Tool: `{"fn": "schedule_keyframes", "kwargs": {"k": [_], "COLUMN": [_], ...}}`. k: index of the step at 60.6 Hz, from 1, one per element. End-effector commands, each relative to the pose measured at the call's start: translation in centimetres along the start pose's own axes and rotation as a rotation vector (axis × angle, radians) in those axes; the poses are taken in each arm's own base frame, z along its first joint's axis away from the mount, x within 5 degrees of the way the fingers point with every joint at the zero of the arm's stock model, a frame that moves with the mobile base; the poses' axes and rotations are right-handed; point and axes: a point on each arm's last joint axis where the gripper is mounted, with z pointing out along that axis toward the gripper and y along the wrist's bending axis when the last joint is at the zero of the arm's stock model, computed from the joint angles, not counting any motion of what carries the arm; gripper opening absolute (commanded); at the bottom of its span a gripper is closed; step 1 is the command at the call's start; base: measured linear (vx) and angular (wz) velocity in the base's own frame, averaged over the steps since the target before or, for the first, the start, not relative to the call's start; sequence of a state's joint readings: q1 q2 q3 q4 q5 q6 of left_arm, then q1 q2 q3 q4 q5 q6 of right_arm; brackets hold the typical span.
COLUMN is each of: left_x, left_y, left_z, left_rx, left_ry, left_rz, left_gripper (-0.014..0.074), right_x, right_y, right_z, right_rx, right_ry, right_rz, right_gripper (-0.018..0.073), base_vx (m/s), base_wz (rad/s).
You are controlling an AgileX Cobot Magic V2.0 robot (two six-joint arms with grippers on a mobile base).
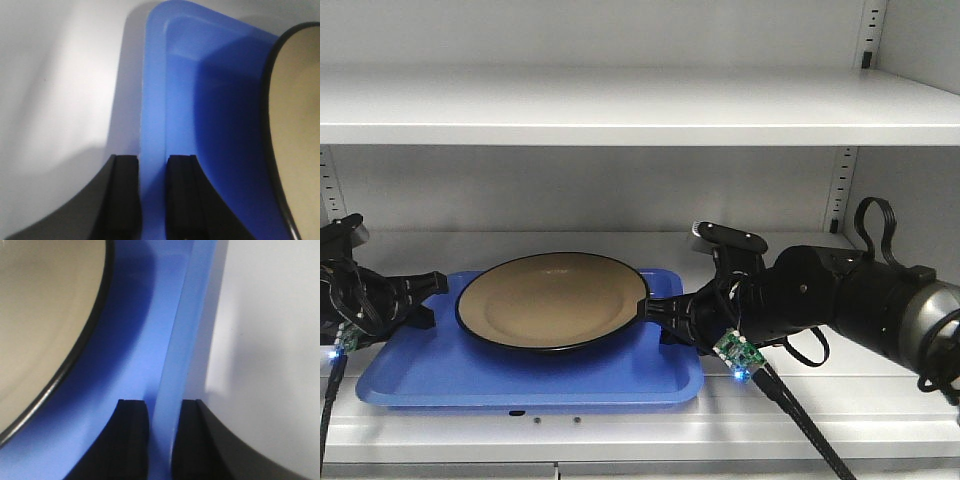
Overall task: Place disk in tray to left cabinet
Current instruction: 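Lower the blue tray onto the shelf with both grippers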
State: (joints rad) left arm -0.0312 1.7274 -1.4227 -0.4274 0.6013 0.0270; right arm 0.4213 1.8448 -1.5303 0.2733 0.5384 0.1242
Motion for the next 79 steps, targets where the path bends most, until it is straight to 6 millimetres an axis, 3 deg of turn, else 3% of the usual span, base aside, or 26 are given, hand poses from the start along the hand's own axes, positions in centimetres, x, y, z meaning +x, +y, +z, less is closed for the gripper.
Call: {"fn": "schedule_keyframes", "kwargs": {"k": [1,11,21,29,37,79], "left_x": [-2.06,-2.07,-2.18,-2.29,-2.34,-2.83], "left_y": [-2.52,-2.52,-2.50,-2.49,-2.48,-1.96], "left_z": [-2.78,-2.78,-2.80,-2.82,-2.82,-2.90], "left_rx": [0.100,0.094,0.092,0.091,0.090,0.018], "left_ry": [-0.158,-0.163,-0.174,-0.187,-0.192,-0.248], "left_rz": [-0.034,0.040,0.044,0.044,0.043,0.146], "left_gripper": [0.0073,0.0223,0.0428,0.0528,0.0545,0.0544], "right_x": [-2.62,-2.65,-2.70,-2.87,-2.94,-3.30], "right_y": [2.27,2.27,2.13,2.05,2.00,1.35], "right_z": [-3.25,-3.26,-3.25,-3.28,-3.30,-3.38], "right_rx": [-0.084,-0.084,-0.065,-0.053,-0.045,0.040], "right_ry": [-0.188,-0.192,-0.198,-0.218,-0.226,-0.260], "right_rz": [-0.010,-0.011,-0.044,-0.070,-0.084,-0.238], "right_gripper": [0.0090,0.0193,0.0330,0.0431,0.0469,0.0470], "base_vx": [0.00,0.00,0.00,0.00,0.00,0.00], "base_wz": [0.00,0.00,0.00,0.00,0.00,0.00]}}
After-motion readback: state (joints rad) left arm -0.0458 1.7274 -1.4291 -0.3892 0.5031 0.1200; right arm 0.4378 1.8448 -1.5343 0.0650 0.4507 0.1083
